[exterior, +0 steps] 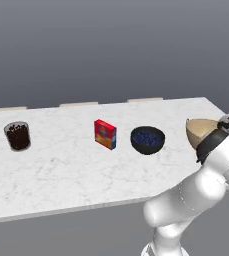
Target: Open the cabinet, pick up the bread from the cabinet and place it in the basket. Then move the basket to the dining counter.
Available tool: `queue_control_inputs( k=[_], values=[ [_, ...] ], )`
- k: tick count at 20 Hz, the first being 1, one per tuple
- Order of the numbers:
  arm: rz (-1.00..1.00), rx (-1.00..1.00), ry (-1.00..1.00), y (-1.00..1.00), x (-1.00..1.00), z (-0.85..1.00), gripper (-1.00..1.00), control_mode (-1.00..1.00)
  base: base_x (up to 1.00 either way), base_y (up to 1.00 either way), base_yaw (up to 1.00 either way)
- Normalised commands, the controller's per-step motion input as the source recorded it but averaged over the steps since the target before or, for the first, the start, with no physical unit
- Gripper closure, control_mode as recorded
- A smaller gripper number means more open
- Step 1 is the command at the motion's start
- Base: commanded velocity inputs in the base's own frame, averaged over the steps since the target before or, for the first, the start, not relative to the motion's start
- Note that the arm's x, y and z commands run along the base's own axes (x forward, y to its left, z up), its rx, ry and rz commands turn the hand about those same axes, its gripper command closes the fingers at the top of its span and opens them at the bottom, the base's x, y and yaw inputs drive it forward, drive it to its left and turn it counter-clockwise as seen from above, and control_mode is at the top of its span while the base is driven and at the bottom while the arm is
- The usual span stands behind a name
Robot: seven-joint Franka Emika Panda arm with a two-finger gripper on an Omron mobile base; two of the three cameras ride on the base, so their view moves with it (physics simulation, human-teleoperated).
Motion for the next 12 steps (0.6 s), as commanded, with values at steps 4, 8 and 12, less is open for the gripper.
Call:
queue_control_inputs(
  k=[4, 8, 12],
  values=[
    [0.00, -0.05, -0.12, 0.81, -0.24, 0.44, -1.00, -1.00, 0.00, 0.00, 0.00],
    [0.00, -0.03, -0.09, 0.99, -0.42, 0.49, -1.00, -1.00, 0.00, 0.00, 0.00],
    [0.02, -0.05, -0.04, 1.00, -0.38, 0.48, -1.00, -1.00, 0.00, 0.00, 0.00]
  ],
)
